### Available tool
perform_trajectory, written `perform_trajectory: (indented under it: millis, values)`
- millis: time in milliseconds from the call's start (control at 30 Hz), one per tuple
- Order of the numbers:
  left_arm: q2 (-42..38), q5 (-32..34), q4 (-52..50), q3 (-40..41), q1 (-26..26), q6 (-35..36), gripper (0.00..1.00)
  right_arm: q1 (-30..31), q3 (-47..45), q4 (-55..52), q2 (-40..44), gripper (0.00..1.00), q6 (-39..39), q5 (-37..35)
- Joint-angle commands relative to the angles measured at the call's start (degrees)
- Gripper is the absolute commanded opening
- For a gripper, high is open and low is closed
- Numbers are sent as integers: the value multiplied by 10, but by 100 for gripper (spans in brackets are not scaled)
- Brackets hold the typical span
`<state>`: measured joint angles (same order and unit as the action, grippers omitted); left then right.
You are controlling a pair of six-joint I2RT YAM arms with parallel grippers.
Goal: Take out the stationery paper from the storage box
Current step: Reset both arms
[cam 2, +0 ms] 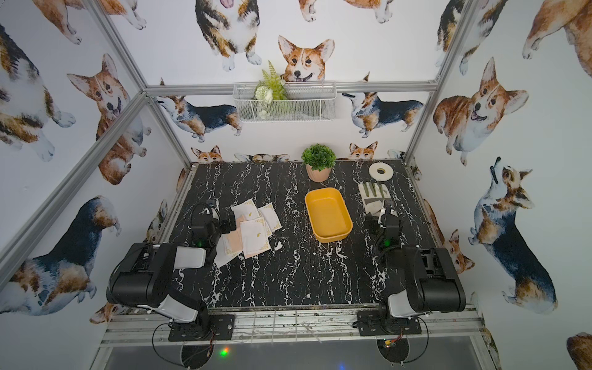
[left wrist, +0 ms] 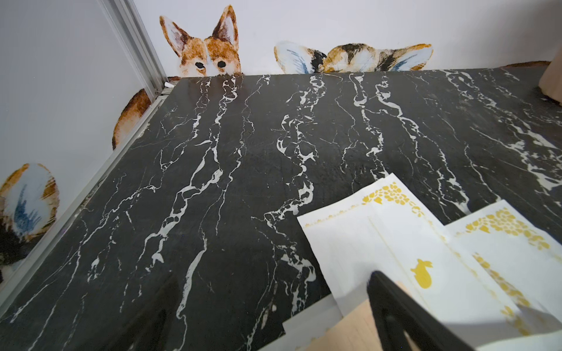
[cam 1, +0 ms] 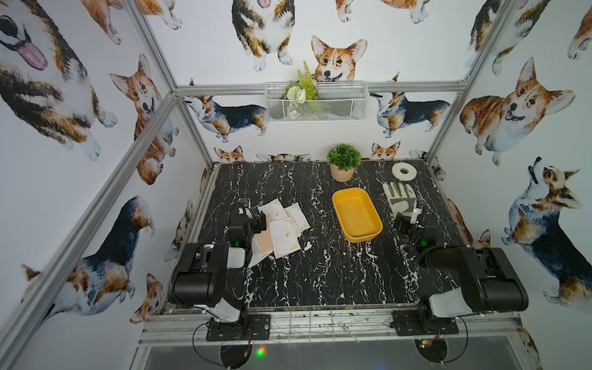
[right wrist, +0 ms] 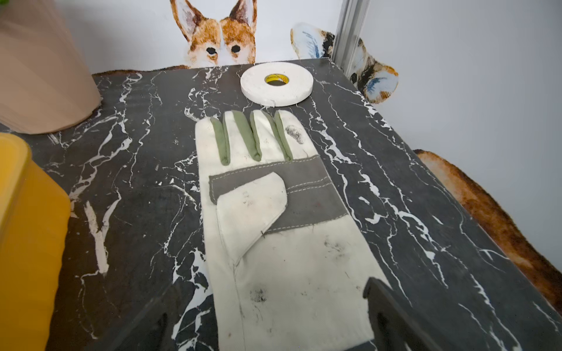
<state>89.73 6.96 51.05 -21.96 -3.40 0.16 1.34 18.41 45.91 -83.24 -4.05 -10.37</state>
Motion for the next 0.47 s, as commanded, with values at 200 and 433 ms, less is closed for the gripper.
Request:
perform_trajectory:
  millis: [200, 433]
  values:
    - [3, -1, 3, -8, -1, 3, 100, 2, 1, 13, 6, 100, -9, 18]
    - [0, 1, 12, -2, -4, 4, 100, 1, -3, 23, 4, 100, -8, 17]
